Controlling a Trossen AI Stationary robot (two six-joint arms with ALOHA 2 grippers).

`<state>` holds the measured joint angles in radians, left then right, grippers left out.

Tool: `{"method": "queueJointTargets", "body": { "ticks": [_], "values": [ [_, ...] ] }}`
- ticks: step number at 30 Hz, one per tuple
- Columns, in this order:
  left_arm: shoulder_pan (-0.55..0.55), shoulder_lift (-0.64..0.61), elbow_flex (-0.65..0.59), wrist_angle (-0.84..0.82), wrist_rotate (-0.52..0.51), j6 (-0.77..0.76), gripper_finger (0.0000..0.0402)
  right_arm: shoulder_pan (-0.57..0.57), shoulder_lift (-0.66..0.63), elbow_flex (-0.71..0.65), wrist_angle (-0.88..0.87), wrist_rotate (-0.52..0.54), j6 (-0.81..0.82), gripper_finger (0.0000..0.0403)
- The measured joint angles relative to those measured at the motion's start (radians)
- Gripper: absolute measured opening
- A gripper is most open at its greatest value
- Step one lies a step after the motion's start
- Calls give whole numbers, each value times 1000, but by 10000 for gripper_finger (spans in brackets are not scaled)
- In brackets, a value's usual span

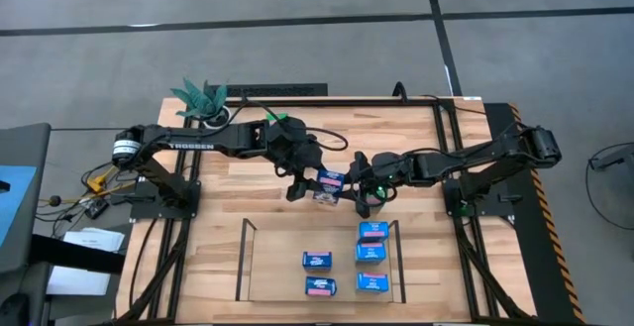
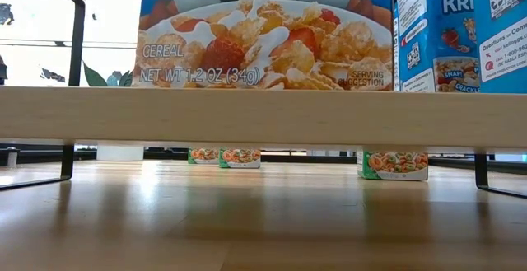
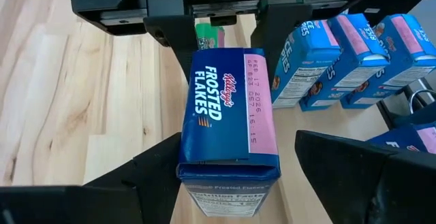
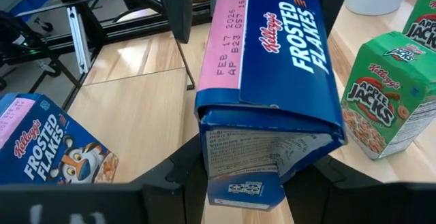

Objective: Stack cereal on shelf
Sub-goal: Put the blue cereal box on the shelf aligned with the other blue cereal box

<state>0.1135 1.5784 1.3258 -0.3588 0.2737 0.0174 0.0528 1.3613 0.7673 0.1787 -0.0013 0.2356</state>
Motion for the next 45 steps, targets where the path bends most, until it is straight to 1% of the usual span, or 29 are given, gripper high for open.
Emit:
{"method": "queueJointTargets", "body": {
  "ticks": [4, 11, 16, 21, 40, 43, 45],
  "values": [
    [0, 0, 0, -5, -1, 0, 255, 0, 0, 0, 0, 0, 0, 176],
    [0, 0, 0, -1, -18, -2, 192, 1, 0, 0, 2, -1, 0, 176],
    [0, 0, 0, 0, -23, 0, 170, 1, 0, 0, 2, -1, 0, 177],
    [0, 0, 0, -2, -23, 1, 163, 0, 0, 0, 2, -2, 1, 179],
    [0, 0, 0, -2, -26, 16, 162, -4, 0, 0, 1, -2, -5, 181],
    [0, 0, 0, -2, -35, 16, 162, -10, 0, 0, 0, -2, -6, 194],
    [0, 0, 0, -1, -41, 8, 162, -15, 0, 0, -1, -2, -5, 213]
  ]
}}
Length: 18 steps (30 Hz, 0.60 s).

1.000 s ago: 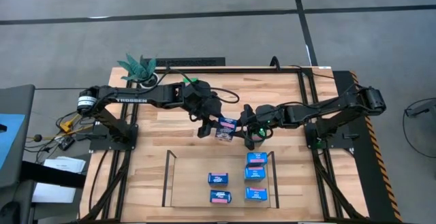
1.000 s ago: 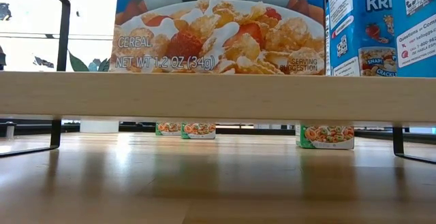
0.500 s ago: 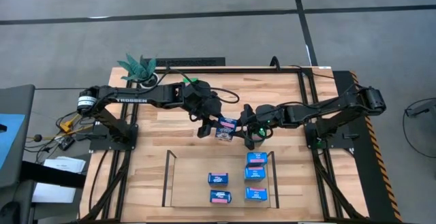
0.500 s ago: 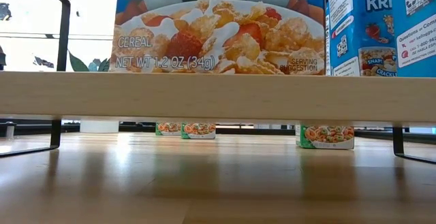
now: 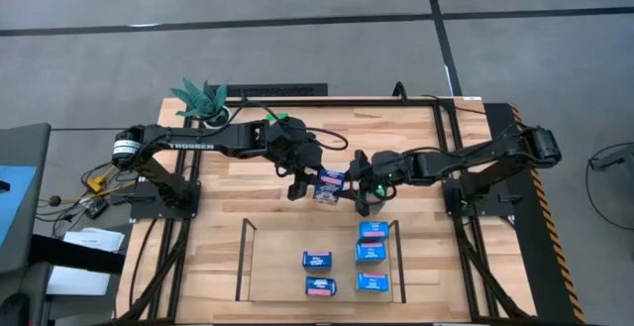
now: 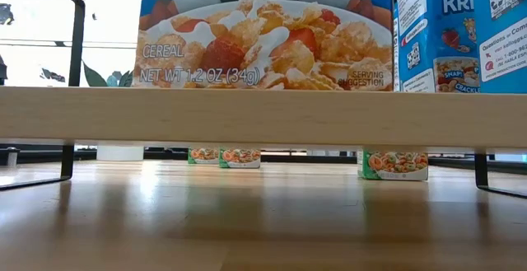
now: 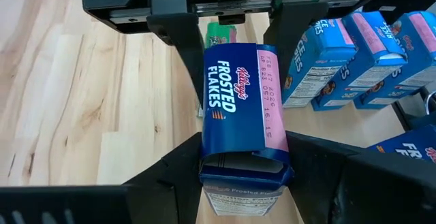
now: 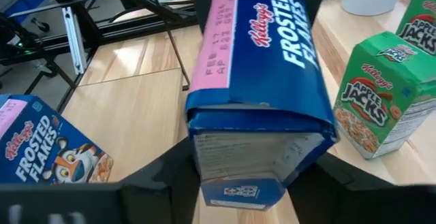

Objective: Stack cereal on shelf
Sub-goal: Put the blue cereal box on the shelf aligned with the other blue cereal box

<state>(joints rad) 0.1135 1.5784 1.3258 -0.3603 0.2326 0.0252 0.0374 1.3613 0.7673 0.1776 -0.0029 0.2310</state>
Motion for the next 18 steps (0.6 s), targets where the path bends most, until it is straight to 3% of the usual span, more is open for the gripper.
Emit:
{"method": "queueJointTargets", "body": {
  "ticks": [6, 12, 18],
  "values": [
    [0, 0, 0, -1, -10, -10, 162, -1, -8, 0, -2, -1, 6, 270],
    [0, 0, 0, 0, -11, -29, 162, -13, -74, 0, -79, 1, 6, 276],
    [-2, -32, 1, -3, -18, -30, 162, -41, -229, 0, -179, 1, 4, 276]
  ]
}}
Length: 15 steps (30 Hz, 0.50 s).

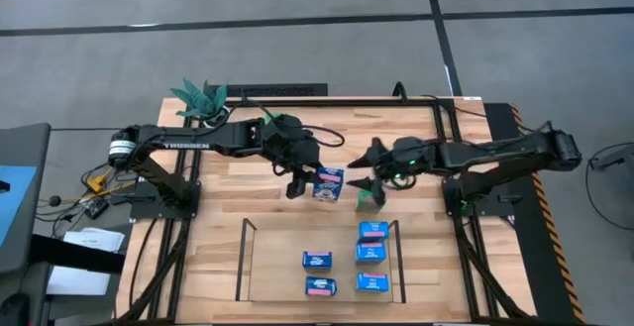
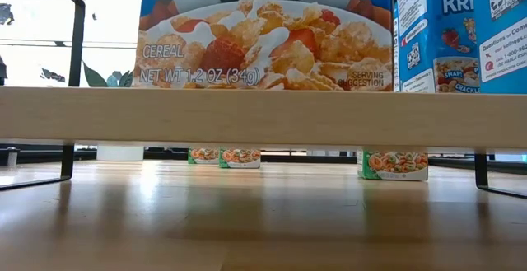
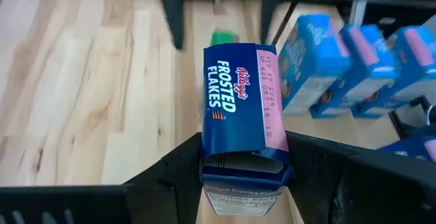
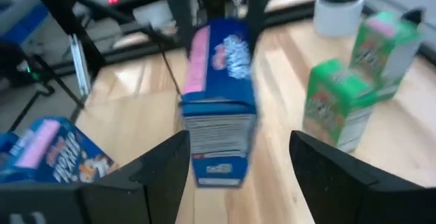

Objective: Stack cereal on shelf
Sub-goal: Put the blue cereal box on the shelf aligned with the other blue cereal box

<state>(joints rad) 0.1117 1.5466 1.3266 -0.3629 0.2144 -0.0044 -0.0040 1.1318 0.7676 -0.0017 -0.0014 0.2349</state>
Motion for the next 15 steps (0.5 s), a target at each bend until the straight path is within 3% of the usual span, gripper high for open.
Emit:
{"method": "queueJointTargets", "body": {
  "ticks": [5, 11, 15],
  "values": [
    [-44, -39, 0, -1, -64, 12, 162, 0, -162, 0, -67, 4, -2, 276],
    [-192, -69, 0, -26, -177, 5, 162, 20, -310, 0, -121, 57, 6, 276],
    [-313, -73, 0, -102, -361, -18, 162, 38, -370, 0, -144, 94, 27, 276]
  ]
}}
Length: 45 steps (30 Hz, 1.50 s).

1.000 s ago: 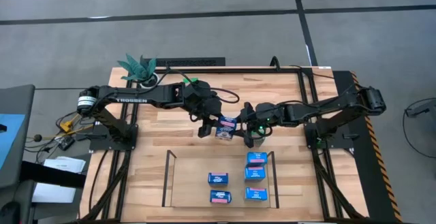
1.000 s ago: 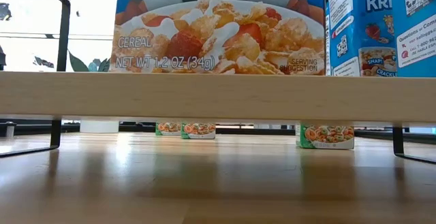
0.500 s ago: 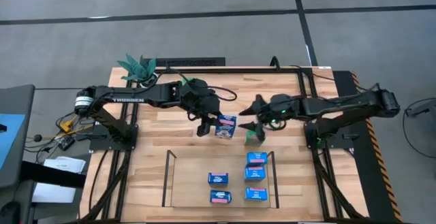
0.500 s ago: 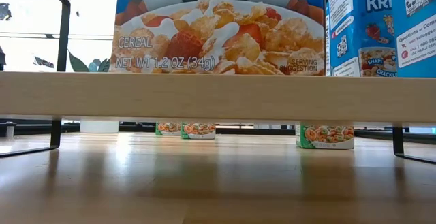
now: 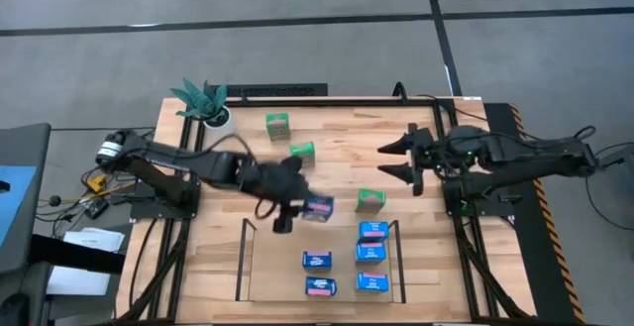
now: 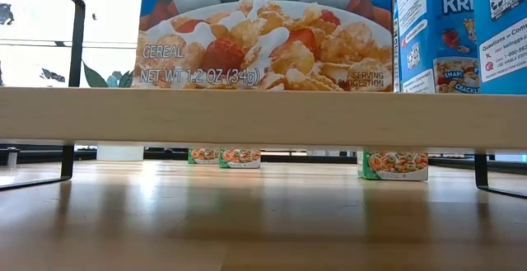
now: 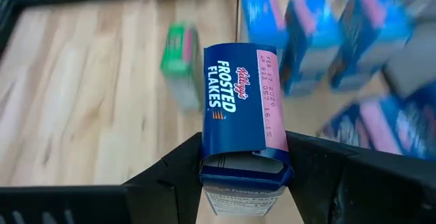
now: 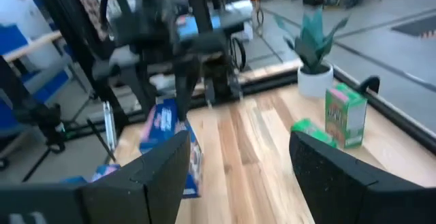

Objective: Stack cereal on shelf
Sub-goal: Put the blue cereal box on the shelf aligned with the other blue cereal box

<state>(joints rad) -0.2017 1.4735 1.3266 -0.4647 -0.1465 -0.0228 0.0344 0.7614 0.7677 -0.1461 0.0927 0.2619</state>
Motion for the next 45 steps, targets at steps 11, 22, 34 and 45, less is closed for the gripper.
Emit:
{"method": "queueJointTargets", "body": {
  "ticks": [11, 22, 34, 45],
  "values": [
    [-115, -63, -246, 263, -200, -164, 162, 15, -1, 0, -28, 49, -5, 276],
    [-150, -68, -369, 412, -153, -176, 162, 3, 57, 0, -26, 48, -3, 276],
    [-182, -49, -368, 482, -151, -78, 162, -58, 72, 0, -20, 44, 32, 276],
    [-187, -16, -368, 555, -156, -6, 162, -62, 72, 0, -15, 43, 48, 276]
  ]
}}
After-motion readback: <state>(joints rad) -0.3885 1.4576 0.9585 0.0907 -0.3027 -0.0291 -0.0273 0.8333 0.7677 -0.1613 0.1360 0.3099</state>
